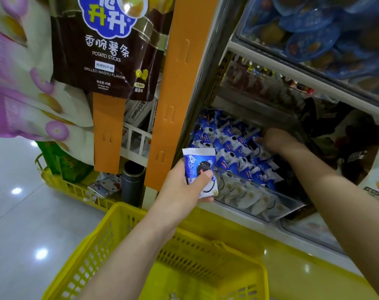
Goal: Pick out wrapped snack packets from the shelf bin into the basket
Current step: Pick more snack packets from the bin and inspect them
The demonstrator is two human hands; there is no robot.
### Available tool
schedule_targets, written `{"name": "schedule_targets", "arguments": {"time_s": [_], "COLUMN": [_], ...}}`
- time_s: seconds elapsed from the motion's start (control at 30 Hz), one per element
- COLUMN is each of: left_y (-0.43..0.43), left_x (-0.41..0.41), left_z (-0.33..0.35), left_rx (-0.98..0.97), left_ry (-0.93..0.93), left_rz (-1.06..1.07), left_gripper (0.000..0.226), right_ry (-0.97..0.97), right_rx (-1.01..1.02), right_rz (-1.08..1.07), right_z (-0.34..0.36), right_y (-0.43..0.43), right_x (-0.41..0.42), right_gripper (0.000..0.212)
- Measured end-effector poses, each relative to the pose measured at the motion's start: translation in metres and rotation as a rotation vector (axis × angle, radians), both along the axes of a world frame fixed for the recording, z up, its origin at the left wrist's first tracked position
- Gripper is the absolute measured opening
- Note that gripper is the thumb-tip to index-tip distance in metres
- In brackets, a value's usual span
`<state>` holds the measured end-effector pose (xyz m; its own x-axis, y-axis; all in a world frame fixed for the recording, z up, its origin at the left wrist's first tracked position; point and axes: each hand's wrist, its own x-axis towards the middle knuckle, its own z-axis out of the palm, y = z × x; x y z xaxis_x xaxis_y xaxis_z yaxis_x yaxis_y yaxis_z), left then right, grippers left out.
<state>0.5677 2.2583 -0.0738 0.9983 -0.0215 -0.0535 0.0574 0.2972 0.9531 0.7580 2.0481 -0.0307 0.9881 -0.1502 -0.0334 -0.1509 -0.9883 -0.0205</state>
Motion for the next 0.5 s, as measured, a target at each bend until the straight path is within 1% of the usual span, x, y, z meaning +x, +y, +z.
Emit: {"name": "schedule_targets", "arguments": {"time_s": [0.07,0.13,0.2,0.27,0.3,0.33,0.4,0.43,0.5], "left_y": [-0.001,-0.001,0.0,0.0,0.0,0.0,-0.001,-0.002,-0.002], "left_x": [0.0,-0.001,0.0,0.0,0.0,0.001,0.001,0.002,0.002], "left_z": [0.0,0.0,0.0,0.001,0.0,0.0,0.0,0.0,0.001], "left_rx": [-0.003,-0.006,0.001,0.005,0.007,0.009,0.013,0.013,0.014], "left_ry": [0.004,0.01,0.012,0.01,0.009,0.01,0.015,0.018,0.023], "left_rz": [-0.008,-0.009,-0.012,-0.009,-0.007,-0.006,-0.005,-0.006,-0.011], "left_gripper": [0.022,0.022,0.025,0.026,0.025,0.024,0.023,0.023,0.025], "right_ry": [0.018,-0.008,-0.137,-0.27,-0.294,-0.282,-0.171,-0.113,-0.066], "right_rx": [0.006,0.086,0.174,0.14,0.109,0.079,0.031,0.033,0.063], "right_rz": [0.024,0.053,0.078,0.097,0.108,0.121,0.131,0.124,0.126], "right_z": [-0.001,-0.002,-0.005,-0.004,-0.002,0.0,0.004,0.004,0.001], "right_y": [0.003,0.006,0.004,0.001,-0.001,-0.002,-0.003,-0.003,-0.001], "right_x": [-0.001,-0.003,-0.009,-0.016,-0.018,-0.019,-0.018,-0.017,-0.012], "right_gripper": [0.033,0.025,0.024,0.026,0.025,0.024,0.02,0.018,0.015]}}
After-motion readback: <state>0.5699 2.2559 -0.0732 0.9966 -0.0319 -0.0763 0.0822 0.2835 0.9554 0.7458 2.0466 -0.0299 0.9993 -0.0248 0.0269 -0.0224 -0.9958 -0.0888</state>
